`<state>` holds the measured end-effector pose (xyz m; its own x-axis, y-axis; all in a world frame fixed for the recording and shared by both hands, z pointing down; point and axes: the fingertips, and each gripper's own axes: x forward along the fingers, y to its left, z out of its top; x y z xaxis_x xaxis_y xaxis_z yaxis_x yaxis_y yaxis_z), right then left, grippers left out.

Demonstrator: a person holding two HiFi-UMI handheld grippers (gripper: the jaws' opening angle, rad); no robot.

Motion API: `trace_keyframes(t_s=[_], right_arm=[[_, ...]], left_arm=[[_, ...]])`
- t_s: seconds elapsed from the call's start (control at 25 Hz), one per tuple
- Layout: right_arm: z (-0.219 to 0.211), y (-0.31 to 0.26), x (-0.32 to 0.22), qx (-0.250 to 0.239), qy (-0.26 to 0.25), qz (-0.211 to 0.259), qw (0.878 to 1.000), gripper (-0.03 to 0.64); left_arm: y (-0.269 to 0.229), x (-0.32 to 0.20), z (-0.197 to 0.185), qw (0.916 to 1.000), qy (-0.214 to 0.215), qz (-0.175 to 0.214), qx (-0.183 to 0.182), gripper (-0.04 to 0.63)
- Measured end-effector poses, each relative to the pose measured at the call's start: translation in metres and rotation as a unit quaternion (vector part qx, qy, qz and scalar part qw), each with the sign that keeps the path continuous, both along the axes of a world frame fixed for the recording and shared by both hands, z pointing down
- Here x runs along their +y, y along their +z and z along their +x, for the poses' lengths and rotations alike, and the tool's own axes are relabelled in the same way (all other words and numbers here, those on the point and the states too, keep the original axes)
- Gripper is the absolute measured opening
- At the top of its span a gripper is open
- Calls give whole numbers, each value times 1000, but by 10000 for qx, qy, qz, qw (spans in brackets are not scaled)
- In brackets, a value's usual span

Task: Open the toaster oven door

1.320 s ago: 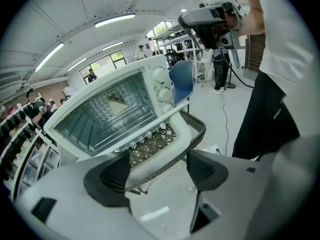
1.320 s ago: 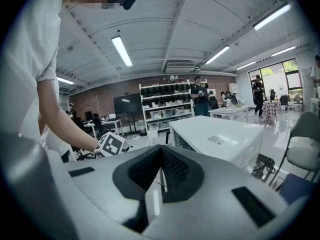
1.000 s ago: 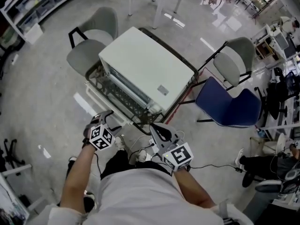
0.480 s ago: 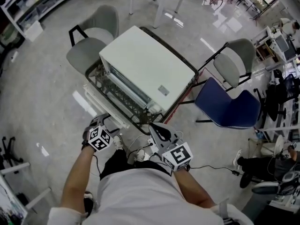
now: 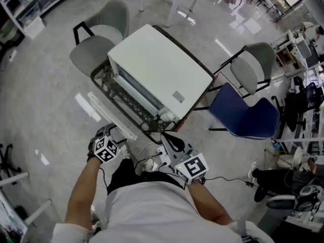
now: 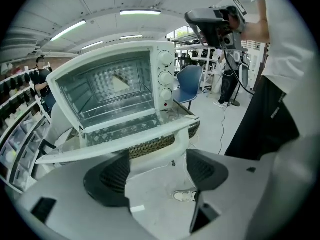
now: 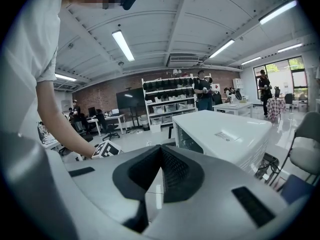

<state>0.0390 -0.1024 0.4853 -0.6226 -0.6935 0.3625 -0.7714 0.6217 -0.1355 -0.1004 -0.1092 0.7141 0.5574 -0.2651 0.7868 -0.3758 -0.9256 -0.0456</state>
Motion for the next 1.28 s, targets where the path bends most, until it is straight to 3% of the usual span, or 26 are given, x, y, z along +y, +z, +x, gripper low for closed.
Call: trace_keyframes(t_s=[0.64, 0.88, 1.28], right_arm=[[-31, 15, 0, 440, -310, -347, 9979, 23], [-43, 28, -2, 599, -446, -435, 9963, 23], [-47, 56, 4, 659, -568, -521, 9948, 23]], left_arm=[[36, 5, -9, 9896, -546, -359, 1279, 350], [52, 5, -16, 9839, -578, -299, 1664, 351], [78, 6, -13, 9781, -614, -53, 1988, 359]])
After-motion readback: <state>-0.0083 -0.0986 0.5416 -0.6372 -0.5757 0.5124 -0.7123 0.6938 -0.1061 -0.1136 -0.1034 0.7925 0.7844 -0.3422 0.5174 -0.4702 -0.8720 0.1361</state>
